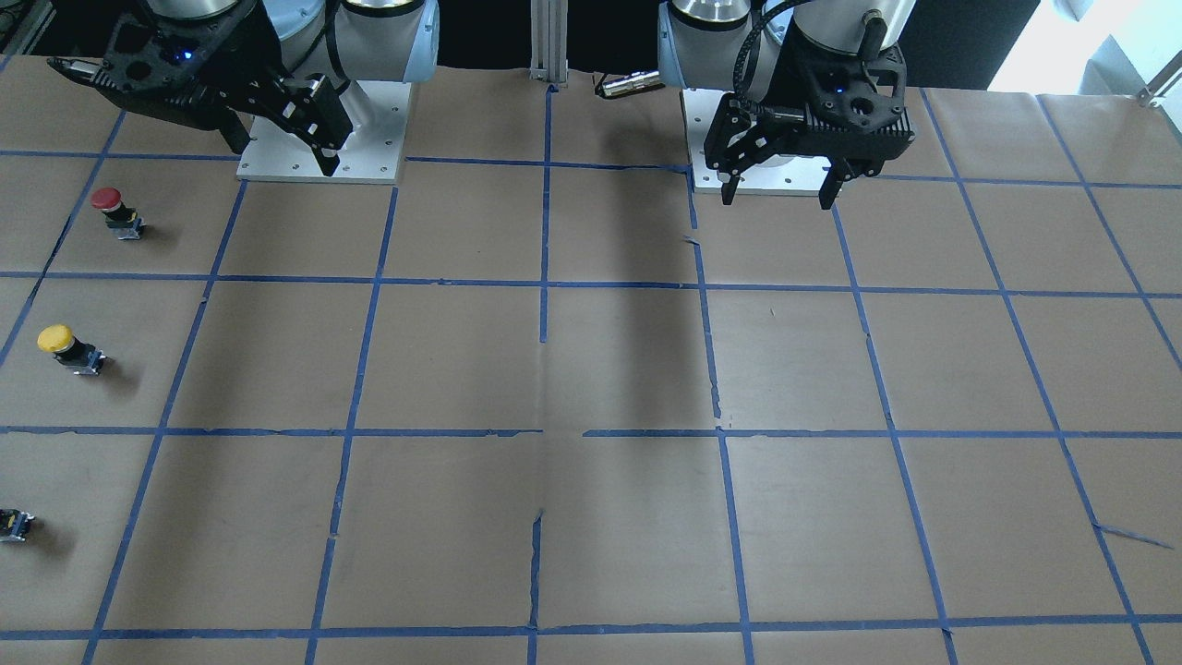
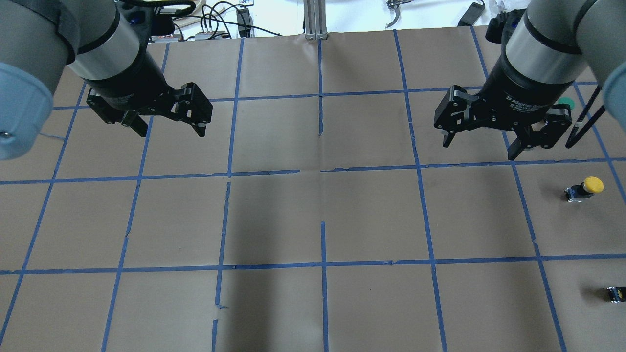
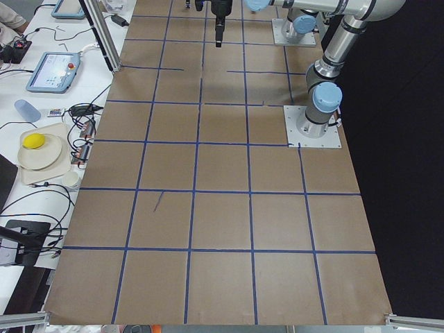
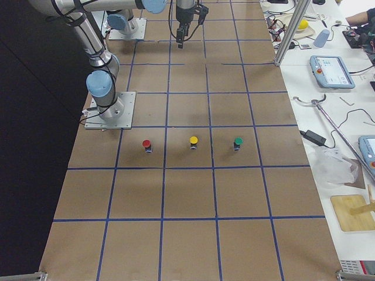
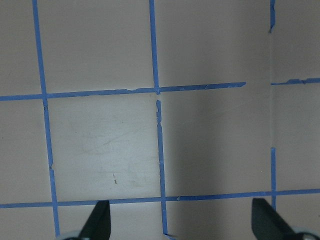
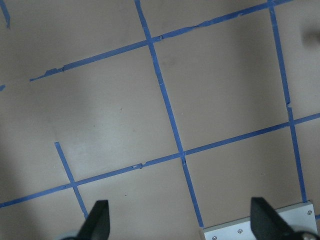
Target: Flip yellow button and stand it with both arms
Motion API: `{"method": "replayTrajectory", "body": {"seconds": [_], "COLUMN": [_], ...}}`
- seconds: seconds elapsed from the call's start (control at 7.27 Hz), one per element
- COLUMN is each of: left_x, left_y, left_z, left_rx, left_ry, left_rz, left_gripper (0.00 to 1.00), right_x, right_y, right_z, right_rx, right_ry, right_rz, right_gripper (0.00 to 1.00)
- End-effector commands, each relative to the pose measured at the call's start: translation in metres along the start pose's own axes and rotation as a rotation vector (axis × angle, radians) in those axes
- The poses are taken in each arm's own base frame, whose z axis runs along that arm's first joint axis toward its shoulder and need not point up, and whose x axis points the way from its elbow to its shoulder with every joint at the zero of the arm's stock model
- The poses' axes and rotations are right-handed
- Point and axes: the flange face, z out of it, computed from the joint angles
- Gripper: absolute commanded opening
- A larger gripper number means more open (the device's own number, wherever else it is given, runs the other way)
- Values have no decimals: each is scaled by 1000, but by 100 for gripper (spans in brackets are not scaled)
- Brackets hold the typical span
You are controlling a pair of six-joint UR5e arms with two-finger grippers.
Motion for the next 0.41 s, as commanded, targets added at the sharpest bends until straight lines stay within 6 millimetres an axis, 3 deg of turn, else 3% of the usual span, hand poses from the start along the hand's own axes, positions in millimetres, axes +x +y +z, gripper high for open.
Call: {"method": "replayTrajectory", "body": {"seconds": [0.0,0.28], "left_x": [0,0], "left_y": [0,0], "left_z": [0,0], "left_rx": [2,1], "left_ry": [0,0], "left_rz": [0,0], "left_gripper": [100,100], "right_x": [0,0], "right_y": [0,2], "right_z": [0,1], "right_rx": [-6,-7], "right_ry": [-3,-3], "right_rz": [-1,-1], "right_gripper": [100,100]}}
